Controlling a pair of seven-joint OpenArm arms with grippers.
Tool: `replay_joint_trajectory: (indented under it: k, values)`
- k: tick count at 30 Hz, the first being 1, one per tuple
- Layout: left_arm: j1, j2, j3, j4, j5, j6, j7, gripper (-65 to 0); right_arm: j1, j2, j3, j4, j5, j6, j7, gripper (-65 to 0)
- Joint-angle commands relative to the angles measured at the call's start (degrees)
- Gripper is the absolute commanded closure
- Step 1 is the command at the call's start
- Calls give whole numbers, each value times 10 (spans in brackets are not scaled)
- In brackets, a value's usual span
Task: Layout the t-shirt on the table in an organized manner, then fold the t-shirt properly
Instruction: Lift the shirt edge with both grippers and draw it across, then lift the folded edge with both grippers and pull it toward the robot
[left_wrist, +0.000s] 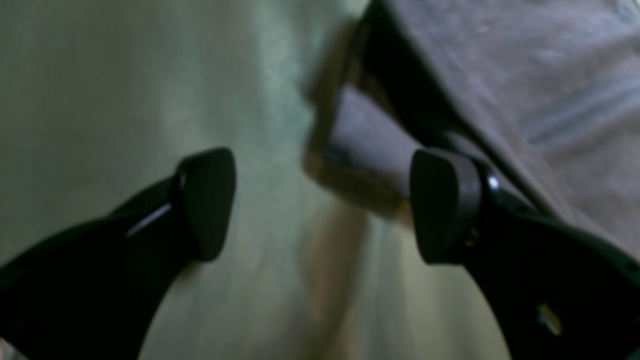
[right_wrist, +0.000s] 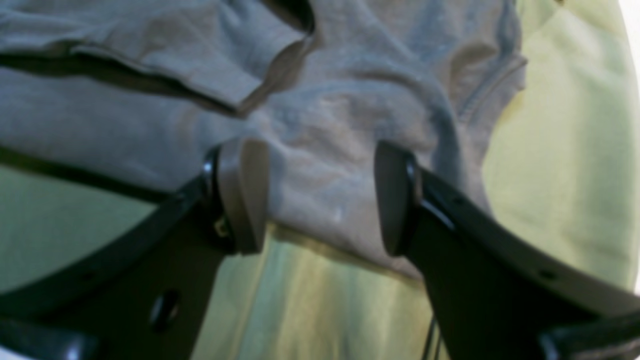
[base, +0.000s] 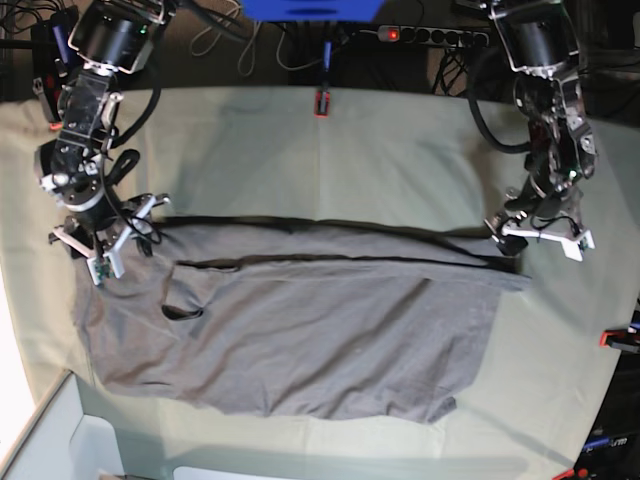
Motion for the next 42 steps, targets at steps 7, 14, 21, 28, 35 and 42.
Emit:
replay_joint_trajectory:
  k: [7, 14, 21, 28, 35, 42]
  values:
    - [-51, -7, 3, -52, -4, -5, -18, -525, -13, 19, 8, 11, 7, -1, 11, -340]
    - [-63, -13, 31, -83, -5, -5, -20, -379, -14, 23, 53, 11, 7, -1, 12, -340]
    - [-63, -17, 28, -83, -7, -5, -21, -21, -2, 58, 87, 9, 8, -1, 12, -344]
    - [-63, -30, 27, -77, -9, -5, -20, -1, 65, 108, 85, -134, 7, -1, 12, -344]
    - [-63, -30, 27, -77, -5, -5, -19, -2, 118, 149, 81, -251, 5, -1, 12, -343]
    - [-62, -30, 27, -80, -4, -5, -19, -2, 102, 143, 81, -287, 5, -1, 12, -321]
